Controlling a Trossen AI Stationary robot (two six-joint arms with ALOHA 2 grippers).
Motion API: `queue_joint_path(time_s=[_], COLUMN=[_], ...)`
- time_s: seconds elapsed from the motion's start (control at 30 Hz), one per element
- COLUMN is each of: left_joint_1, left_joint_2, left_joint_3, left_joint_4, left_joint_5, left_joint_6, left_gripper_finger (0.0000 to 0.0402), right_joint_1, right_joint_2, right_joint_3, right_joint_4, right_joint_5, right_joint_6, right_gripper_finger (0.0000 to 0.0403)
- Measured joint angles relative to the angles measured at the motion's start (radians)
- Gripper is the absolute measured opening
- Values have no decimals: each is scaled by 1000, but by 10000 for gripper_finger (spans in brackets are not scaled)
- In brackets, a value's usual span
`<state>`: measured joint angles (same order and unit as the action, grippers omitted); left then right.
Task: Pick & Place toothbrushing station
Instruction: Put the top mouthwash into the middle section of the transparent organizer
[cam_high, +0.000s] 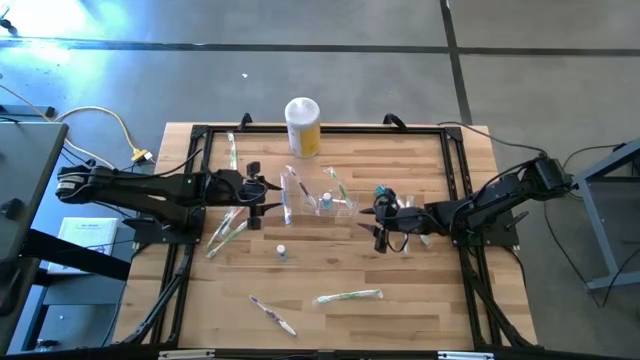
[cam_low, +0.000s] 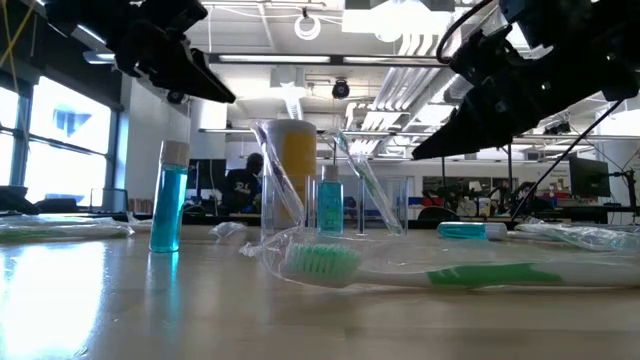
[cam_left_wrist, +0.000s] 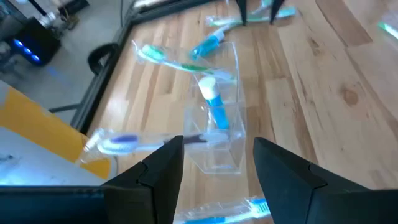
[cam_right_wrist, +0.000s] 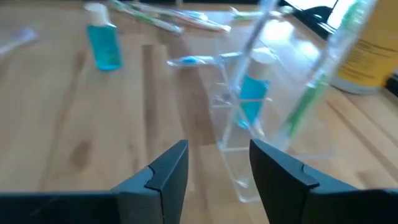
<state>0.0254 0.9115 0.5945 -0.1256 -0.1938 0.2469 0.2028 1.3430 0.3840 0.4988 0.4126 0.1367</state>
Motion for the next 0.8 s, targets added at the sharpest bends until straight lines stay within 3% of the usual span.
queue_joint_path(time_s=[0.13,0.4,0.8], left_joint_1=[0,0,0], left_joint_2=[0,0,0], left_joint_3=[0,0,0], left_joint_4=[-5,2,-13], left_joint_5=[2,2,5], left_joint_6=[-13,-10,-16], left_gripper_finger=[187,187,187], right_joint_1=[0,-2,-6], right_joint_2=[0,-51,-259], right_joint_3=[0,0,0], right_joint_4=[-31,-76,-419], right_joint_5=[74,100,217], right_joint_6=[37,69,291], right_gripper_finger=[162,162,162])
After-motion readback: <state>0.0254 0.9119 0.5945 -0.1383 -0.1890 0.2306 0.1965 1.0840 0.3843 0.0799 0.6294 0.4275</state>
